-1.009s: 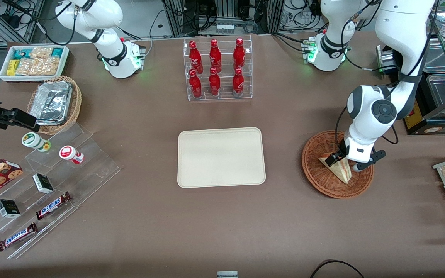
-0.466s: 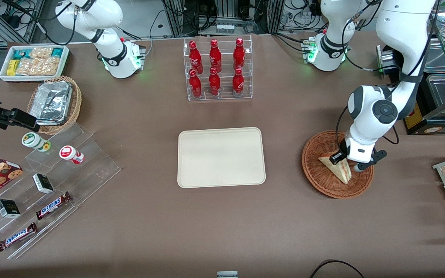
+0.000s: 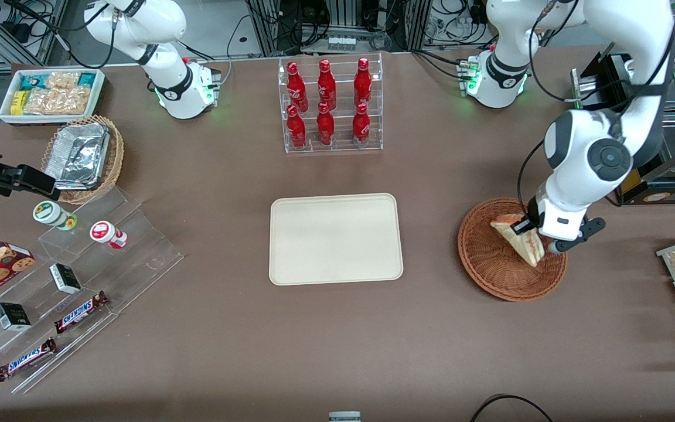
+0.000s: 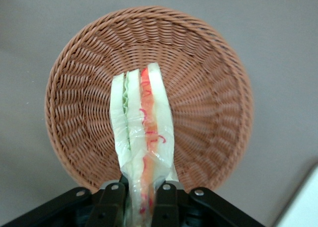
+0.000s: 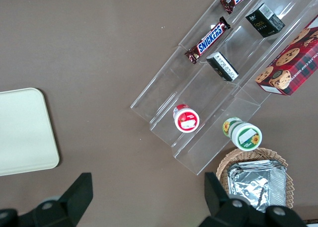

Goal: Place sandwich from basket to tray
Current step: 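Carry the sandwich with the left gripper over the cream tray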

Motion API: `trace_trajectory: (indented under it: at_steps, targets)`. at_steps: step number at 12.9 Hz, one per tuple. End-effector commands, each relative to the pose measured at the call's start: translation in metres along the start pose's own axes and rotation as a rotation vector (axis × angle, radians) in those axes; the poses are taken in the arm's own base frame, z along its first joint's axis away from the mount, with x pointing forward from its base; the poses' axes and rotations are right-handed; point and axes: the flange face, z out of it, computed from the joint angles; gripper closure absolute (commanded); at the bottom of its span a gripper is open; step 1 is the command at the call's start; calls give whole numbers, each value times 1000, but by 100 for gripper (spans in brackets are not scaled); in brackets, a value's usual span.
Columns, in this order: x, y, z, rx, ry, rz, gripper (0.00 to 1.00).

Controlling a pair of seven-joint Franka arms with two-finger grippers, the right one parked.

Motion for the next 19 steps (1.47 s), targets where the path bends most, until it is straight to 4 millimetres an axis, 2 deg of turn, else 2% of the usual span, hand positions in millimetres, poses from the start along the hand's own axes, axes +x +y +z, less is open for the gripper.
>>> trace_trajectory:
  at_steps: [1, 3, 7, 9, 11, 13, 18, 19]
  targets:
    - [-9, 57, -50, 24, -3, 80, 90]
    - [-27, 107, -61, 21, -4, 140, 89]
    - [-86, 192, -61, 16, 3, 303, 89]
    - [-122, 238, -47, 14, 4, 383, 89]
    - [-139, 278, -34, -3, 1, 425, 89]
    - [-170, 309, -14, 2, -6, 482, 89]
    - [-213, 362, 15, -80, 39, 534, 89]
    - [-216, 368, 24, -100, 50, 529, 89]
